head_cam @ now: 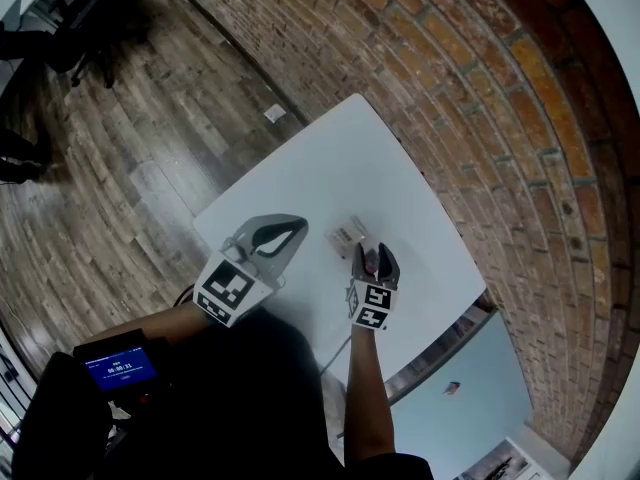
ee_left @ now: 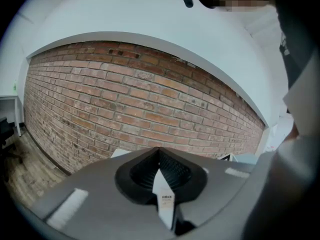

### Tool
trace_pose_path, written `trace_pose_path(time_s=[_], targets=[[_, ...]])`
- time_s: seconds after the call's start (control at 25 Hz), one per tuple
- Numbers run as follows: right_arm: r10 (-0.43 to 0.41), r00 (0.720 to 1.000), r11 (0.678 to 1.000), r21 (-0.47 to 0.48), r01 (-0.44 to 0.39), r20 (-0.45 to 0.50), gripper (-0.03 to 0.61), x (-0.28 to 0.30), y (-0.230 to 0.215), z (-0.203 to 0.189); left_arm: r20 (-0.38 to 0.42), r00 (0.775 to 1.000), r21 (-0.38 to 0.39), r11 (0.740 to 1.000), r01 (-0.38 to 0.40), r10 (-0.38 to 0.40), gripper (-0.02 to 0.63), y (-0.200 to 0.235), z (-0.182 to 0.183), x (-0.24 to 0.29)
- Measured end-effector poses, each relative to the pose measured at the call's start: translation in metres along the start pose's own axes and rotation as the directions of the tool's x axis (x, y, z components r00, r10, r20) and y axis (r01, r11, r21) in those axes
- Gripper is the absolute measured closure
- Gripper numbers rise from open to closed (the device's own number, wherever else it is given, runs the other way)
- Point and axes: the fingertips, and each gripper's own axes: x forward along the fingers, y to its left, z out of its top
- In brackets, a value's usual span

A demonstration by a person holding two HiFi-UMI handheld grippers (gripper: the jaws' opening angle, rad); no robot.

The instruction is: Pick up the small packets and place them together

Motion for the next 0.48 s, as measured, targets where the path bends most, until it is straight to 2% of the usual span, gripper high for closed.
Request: trace_pose_path(time_s=[0.24, 0.48], targets=[[-0.077, 0.993, 0.988, 0.139, 0.064, 0.088, 0.383, -0.039, -0.020, 0.019, 0.008, 0.999, 0.013, 0.999, 0.052, -0.053, 0.614, -0.016, 0.005, 0.011], [-0.175, 0.971, 0.966, 0.221, 0.136, 0.165, 0.408, -0.082, -0.038, 0.037, 0.014, 0.998, 0.020, 0.998, 0.060, -0.060, 0.614, -0.026, 0.011, 0.015]])
